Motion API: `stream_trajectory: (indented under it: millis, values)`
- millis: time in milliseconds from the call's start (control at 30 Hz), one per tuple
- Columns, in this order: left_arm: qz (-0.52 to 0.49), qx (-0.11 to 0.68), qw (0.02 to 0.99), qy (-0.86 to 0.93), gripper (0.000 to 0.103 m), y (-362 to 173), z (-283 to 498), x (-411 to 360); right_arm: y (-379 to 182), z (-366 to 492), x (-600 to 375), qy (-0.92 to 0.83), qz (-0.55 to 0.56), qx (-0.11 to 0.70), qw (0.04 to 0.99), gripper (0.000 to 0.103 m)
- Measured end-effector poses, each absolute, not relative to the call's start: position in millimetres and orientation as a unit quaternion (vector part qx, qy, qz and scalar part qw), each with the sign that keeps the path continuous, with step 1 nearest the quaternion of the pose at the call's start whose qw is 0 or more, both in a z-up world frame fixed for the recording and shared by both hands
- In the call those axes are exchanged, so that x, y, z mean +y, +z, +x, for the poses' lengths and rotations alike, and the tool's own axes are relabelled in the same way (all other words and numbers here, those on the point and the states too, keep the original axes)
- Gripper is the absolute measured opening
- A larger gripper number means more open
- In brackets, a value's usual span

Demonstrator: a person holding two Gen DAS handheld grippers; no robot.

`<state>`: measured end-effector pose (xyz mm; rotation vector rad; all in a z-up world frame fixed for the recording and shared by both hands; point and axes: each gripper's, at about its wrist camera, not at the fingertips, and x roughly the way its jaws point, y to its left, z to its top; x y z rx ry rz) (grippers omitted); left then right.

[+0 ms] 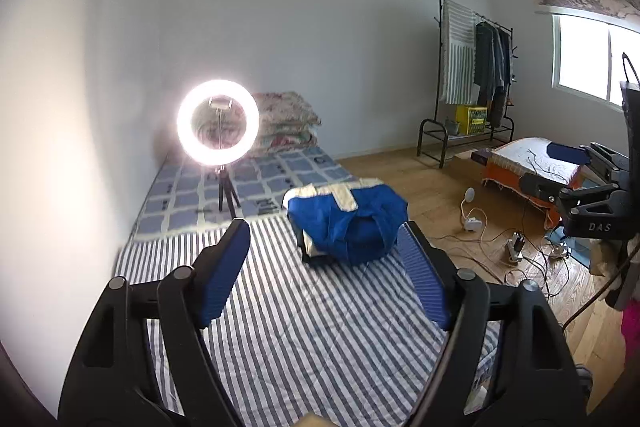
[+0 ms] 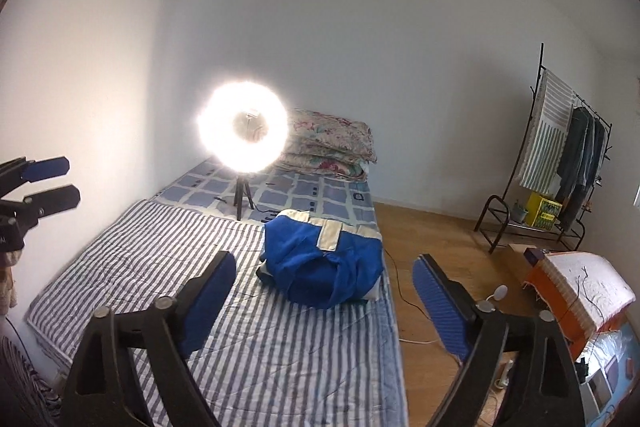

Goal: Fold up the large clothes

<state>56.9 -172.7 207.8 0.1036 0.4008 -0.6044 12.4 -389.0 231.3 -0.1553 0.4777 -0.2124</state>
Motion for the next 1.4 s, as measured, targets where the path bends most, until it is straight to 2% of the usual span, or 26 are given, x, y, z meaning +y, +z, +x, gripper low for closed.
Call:
stream_trajectory:
  millis: [133, 167, 267, 400, 933, 1400]
  values:
    - [0.062, 0.205, 0.933, -0.289, 0.085, 180, 61, -173, 204, 18, -377, -0.117, -0.085, 0.234, 0.962, 0.103]
    - [0.062, 0.208, 0.932, -0.289, 0.088, 175, 62, -173, 194, 22, -375, -0.118, -0.082, 0.235, 0.961, 0.103]
    - [0.060, 0.212, 0.933, -0.286, 0.090, 157, 66, -173, 171, 30, -376, -0.126, -0.066, 0.242, 0.960, 0.103]
    - [0.063, 0.219, 0.934, -0.276, 0.102, 133, 72, -175, 135, 42, -382, -0.123, -0.028, 0.266, 0.956, 0.103]
    - [0.061, 0.283, 0.929, -0.230, 0.103, 63, 115, -174, 50, 78, -386, -0.138, -0.014, 0.316, 0.939, 0.103]
    - [0.069, 0.296, 0.926, -0.223, 0.103, 50, 122, -178, 33, 83, -394, -0.150, -0.002, 0.328, 0.933, 0.103]
